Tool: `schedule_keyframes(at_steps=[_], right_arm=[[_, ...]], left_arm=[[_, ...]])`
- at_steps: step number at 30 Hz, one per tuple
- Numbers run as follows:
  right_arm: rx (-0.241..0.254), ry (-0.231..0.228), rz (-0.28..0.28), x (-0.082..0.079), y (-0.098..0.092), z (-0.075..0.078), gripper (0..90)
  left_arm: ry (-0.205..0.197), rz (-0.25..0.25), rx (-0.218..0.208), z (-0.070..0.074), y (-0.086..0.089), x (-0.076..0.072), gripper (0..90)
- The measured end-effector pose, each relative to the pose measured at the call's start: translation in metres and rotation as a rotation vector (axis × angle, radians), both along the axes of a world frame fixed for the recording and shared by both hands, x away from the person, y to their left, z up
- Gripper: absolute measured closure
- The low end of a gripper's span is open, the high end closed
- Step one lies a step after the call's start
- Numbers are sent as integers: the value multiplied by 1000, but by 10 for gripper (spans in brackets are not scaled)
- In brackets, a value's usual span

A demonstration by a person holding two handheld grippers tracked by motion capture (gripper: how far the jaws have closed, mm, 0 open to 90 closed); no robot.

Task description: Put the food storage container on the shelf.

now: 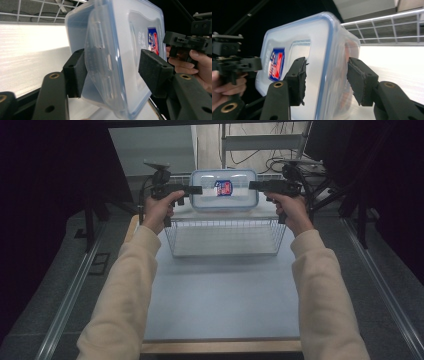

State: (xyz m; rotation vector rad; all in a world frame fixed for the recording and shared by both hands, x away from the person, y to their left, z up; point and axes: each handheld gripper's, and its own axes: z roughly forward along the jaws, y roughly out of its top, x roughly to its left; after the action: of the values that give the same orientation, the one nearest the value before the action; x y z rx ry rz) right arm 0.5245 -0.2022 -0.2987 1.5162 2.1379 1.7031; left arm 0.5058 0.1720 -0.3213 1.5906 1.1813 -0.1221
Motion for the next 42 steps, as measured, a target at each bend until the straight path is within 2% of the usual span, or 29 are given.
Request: schedule_keyframes(at_steps=[4,7,12,15,18,20,24,27,29,32,34,39,42], right_arm=[[-5,11,-24,2,4,-5,510],[1,24,-29,3,5,-7,504],[-28,19,-38,2,5,-7,499],[-30,1,-45,0,6,-7,483],[-28,-26,-61,-3,5,-6,452],[-16,-47,-70,-5,3,-5,443],[-29,-85,-69,-11,-2,-2,420],[-32,-99,-63,-16,-5,-1,396],[-36,-98,-62,-17,-7,-1,389],[-45,-99,-63,-19,-8,-3,384],[-42,-105,-61,-20,-8,-4,384],[-41,-108,-44,-23,-8,-5,380],[-42,-125,-36,-26,-8,-3,376]], left_arm=[[36,6,-51,-8,2,10,347],[42,12,-60,-11,1,13,317],[61,26,-74,-16,-1,17,260],[49,42,-59,-15,-4,17,244],[33,55,-26,-13,-8,16,213],[28,68,1,-11,-13,14,184],[25,82,28,-9,-16,12,148],[19,89,42,-8,-19,12,124],[16,116,60,-7,-19,11,101],[41,116,61,-7,-18,12,77],[38,135,67,-5,-16,10,70],[13,151,69,0,-12,1,75],[-17,132,73,7,-11,-12,79]])
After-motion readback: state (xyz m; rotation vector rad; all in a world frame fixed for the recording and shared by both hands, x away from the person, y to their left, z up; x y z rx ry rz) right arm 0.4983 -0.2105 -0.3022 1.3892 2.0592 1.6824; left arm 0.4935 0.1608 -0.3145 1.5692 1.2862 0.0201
